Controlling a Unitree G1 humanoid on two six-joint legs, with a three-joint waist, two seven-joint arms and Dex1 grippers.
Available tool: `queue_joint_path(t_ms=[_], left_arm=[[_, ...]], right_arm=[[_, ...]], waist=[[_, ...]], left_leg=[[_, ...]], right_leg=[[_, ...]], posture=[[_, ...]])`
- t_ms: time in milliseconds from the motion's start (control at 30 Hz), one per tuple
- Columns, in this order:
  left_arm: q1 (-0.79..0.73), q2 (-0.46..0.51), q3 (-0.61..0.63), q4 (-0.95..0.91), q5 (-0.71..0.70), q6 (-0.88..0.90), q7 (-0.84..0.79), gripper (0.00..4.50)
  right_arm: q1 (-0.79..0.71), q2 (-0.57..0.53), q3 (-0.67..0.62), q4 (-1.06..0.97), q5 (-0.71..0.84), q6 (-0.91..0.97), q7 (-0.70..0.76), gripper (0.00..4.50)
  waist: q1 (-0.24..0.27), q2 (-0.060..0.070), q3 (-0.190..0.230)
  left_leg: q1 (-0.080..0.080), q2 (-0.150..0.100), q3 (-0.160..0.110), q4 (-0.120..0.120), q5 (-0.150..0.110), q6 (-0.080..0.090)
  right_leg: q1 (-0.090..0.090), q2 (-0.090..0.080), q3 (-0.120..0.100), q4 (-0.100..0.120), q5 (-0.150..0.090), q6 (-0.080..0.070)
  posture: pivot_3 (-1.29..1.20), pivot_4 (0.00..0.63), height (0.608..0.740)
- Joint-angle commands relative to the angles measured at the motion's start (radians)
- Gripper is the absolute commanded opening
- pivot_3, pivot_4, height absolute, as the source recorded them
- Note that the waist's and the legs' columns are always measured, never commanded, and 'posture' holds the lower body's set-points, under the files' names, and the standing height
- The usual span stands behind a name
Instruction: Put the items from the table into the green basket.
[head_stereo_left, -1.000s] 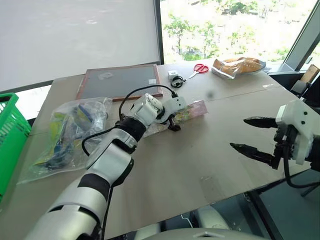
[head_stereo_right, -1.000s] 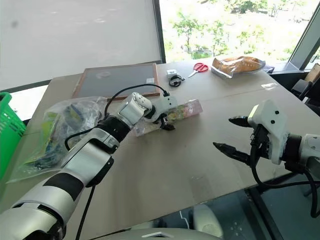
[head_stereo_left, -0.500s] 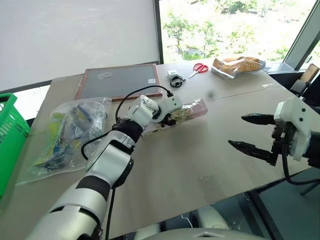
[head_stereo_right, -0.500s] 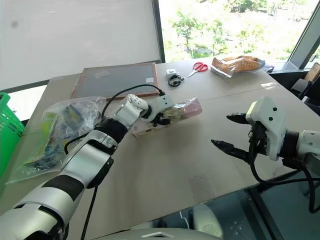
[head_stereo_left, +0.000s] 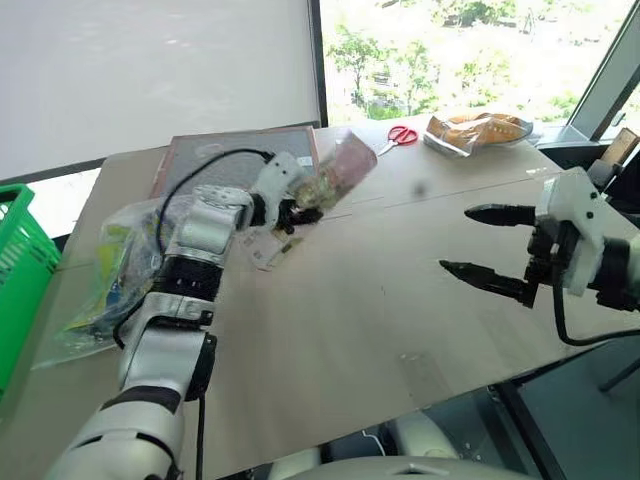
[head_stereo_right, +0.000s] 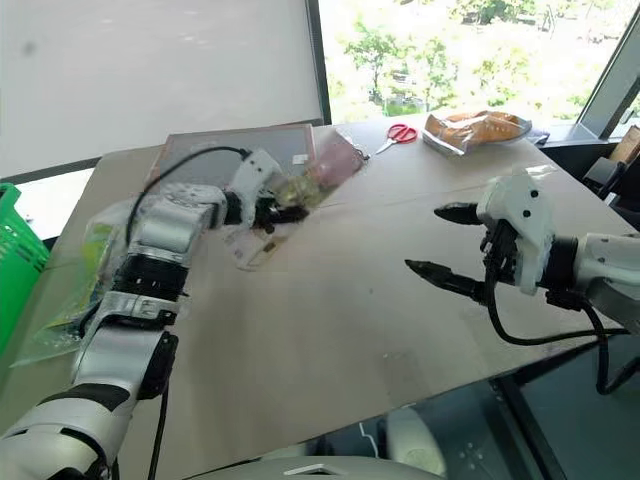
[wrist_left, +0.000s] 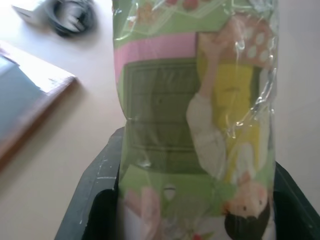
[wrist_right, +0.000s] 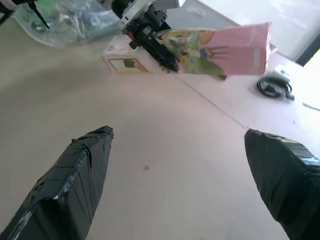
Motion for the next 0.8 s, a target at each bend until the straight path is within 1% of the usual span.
queue_joint_path(t_ms=[33, 133, 233, 300, 367, 400, 467, 533, 633, 700, 767, 800], left_arm=[[-0.019, 0.095, 0.180, -0.099, -0.045, 0.062, 0.105, 2.38], [-0.045, 0.157, 0.294, -0.067, -0.051, 0.063, 0.229, 2.38], [-0.068, 0.232, 0.363, 0.027, -0.011, -0.045, 0.372, 2.38], [-0.080, 0.285, 0.387, 0.084, 0.002, -0.120, 0.432, 2.38], [-0.092, 0.353, 0.404, 0.151, 0.015, -0.207, 0.473, 2.38], [-0.105, 0.405, 0.414, 0.207, 0.031, -0.266, 0.508, 2.38], [-0.128, 0.486, 0.421, 0.312, 0.042, -0.338, 0.534, 2.38], [-0.135, 0.524, 0.404, 0.386, 0.046, -0.399, 0.527, 2.38], [-0.148, 0.556, 0.380, 0.481, 0.051, -0.463, 0.520, 2.38], [-0.128, 0.589, 0.373, 0.580, 0.064, -0.545, 0.525, 2.38], [-0.070, 0.629, 0.359, 0.716, 0.101, -0.621, 0.583, 2.38], [-0.020, 0.654, 0.327, 0.764, 0.143, -0.677, 0.627, 2.38]], right_arm=[[-0.135, 0.065, 0.084, 0.047, -0.016, -0.064, 0.012, 4.50], [-0.294, 0.165, 0.196, 0.138, -0.071, -0.113, 0.033, 4.50], [-0.439, 0.260, 0.297, 0.244, -0.122, -0.120, 0.051, 4.50], [-0.520, 0.315, 0.349, 0.317, -0.164, -0.131, 0.064, 4.50], [-0.603, 0.379, 0.396, 0.394, -0.201, -0.135, 0.073, 4.50], [-0.656, 0.426, 0.435, 0.440, -0.235, -0.153, 0.080, 4.50], [-0.738, 0.509, 0.488, 0.515, -0.276, -0.159, 0.083, 4.50], [-0.772, 0.552, 0.510, 0.557, -0.313, -0.175, 0.094, 4.50], [-0.795, 0.588, 0.519, 0.593, -0.346, -0.183, 0.104, 4.50], [-0.812, 0.626, 0.530, 0.612, -0.369, -0.193, 0.102, 4.50], [-0.811, 0.667, 0.525, 0.602, -0.362, -0.182, 0.098, 4.50], [-0.806, 0.678, 0.524, 0.598, -0.368, -0.181, 0.095, 4.50]], waist=[[0.004, 0.000, 0.000], [0.020, 0.000, 0.000], [0.056, 0.000, 0.000], [0.079, -0.002, -0.002], [0.106, -0.005, -0.003], [0.113, -0.006, -0.004], [0.122, -0.009, -0.005], [0.133, -0.012, -0.007], [0.162, -0.015, -0.009], [0.168, -0.016, -0.010], [0.164, -0.016, -0.011], [0.159, -0.016, -0.011]], left_leg=[[0.000, 0.000, 0.000, 0.000, 0.000, 0.000], [0.002, 0.000, 0.000, 0.000, 0.000, 0.000], [0.001, 0.000, -0.001, 0.000, 0.000, 0.000], [0.000, 0.000, -0.001, 0.000, 0.000, -0.001], [-0.004, -0.001, -0.001, 0.000, 0.000, -0.003], [-0.006, -0.002, -0.001, 0.000, 0.000, -0.004], [-0.018, -0.004, -0.001, 0.001, 0.004, -0.011], [-0.023, -0.007, -0.001, 0.001, 0.005, -0.012], [-0.027, -0.011, -0.007, 0.000, 0.005, -0.012], [-0.031, -0.016, -0.012, 0.001, 0.005, -0.012], [-0.032, -0.018, -0.013, 0.001, 0.005, -0.012], [-0.032, -0.018, -0.012, 0.001, 0.005, -0.012]], right_leg=[[0.000, 0.000, 0.000, 0.000, 0.000, 0.000], [0.000, 0.000, -0.001, 0.001, 0.000, 0.000], [0.000, -0.001, -0.002, 0.002, 0.001, -0.001], [-0.002, -0.002, -0.003, 0.004, 0.002, -0.003], [-0.008, -0.004, -0.004, 0.006, 0.002, -0.004], [-0.011, -0.005, -0.004, 0.007, 0.002, -0.004], [-0.024, -0.007, -0.005, 0.011, 0.002, -0.004], [-0.030, -0.009, -0.005, 0.015, 0.002, -0.004], [-0.032, -0.014, -0.011, 0.015, 0.002, -0.004], [-0.033, -0.019, -0.017, 0.014, 0.002, -0.004], [-0.033, -0.021, -0.020, 0.014, 0.002, -0.004], [-0.033, -0.022, -0.021, 0.014, 0.002, -0.004]], posture=[[-0.08, 0.001, 0.740], [-0.03, 0.000, 0.740], [0.01, 0.000, 0.740], [0.02, 0.000, 0.740], [0.06, 0.000, 0.740], [0.07, 0.000, 0.740], [0.08, 0.000, 0.740], [0.10, 0.000, 0.740], [0.10, 0.000, 0.740], [0.09, 0.000, 0.740], [0.08, 0.000, 0.740], [0.08, 0.000, 0.740]])
